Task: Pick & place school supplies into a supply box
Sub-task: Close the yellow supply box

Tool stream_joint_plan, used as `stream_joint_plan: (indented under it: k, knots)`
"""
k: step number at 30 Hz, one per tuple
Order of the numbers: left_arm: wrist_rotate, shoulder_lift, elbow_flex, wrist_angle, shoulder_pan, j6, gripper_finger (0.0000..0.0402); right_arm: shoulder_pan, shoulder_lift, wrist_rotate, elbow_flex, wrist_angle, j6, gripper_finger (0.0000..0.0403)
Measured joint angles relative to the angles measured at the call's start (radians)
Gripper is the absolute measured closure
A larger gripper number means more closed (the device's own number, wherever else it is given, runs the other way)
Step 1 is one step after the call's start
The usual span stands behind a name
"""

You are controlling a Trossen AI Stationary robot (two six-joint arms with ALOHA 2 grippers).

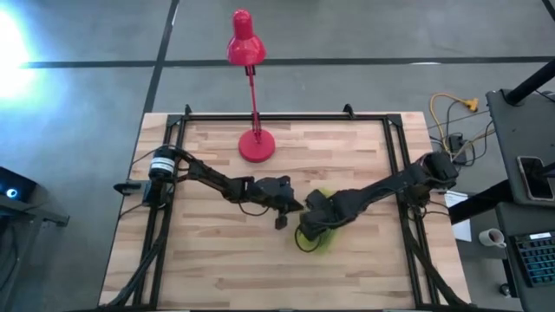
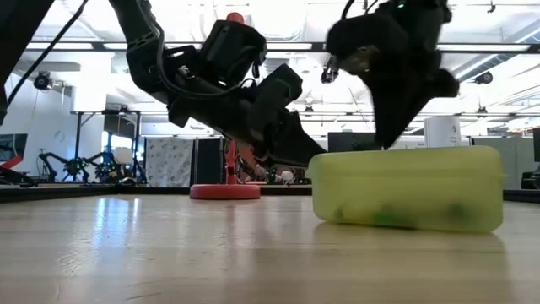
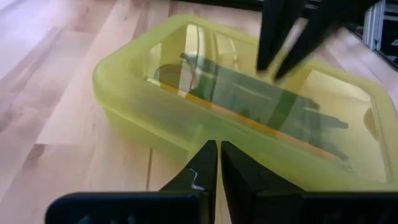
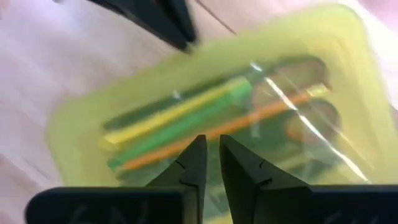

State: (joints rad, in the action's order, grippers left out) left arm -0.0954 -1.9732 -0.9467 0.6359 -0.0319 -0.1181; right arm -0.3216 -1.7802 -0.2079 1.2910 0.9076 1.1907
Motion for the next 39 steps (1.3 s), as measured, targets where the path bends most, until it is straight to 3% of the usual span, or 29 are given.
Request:
stream_joint_plan:
  k: [7,16,22,29,39]
  knots:
    - [-0.001,0.000,0.020,-0.034,0.000,0.000,0.0396,-0.073,0.009,-0.050,0.038,0.237,0.302,0.0364]
    - [-0.007,0.010,0.050,-0.033,-0.016,-0.037,0.0396,-0.048,0.011,0.029,-0.118,0.183,0.475,0.0364]
    - [-0.009,0.010,0.053,-0.037,-0.060,-0.059,0.0396,0.040,0.013,0.044,-0.143,0.087,0.251,0.0364]
    - [-0.025,0.010,0.035,-0.034,-0.091,-0.060,0.0396,0.142,0.004,-0.061,-0.096,-0.024,0.044,0.0364]
    - [0.007,0.039,0.106,-0.034,-0.085,-0.092,0.0396,0.158,0.035,-0.063,-0.073,0.054,0.034,0.0364]
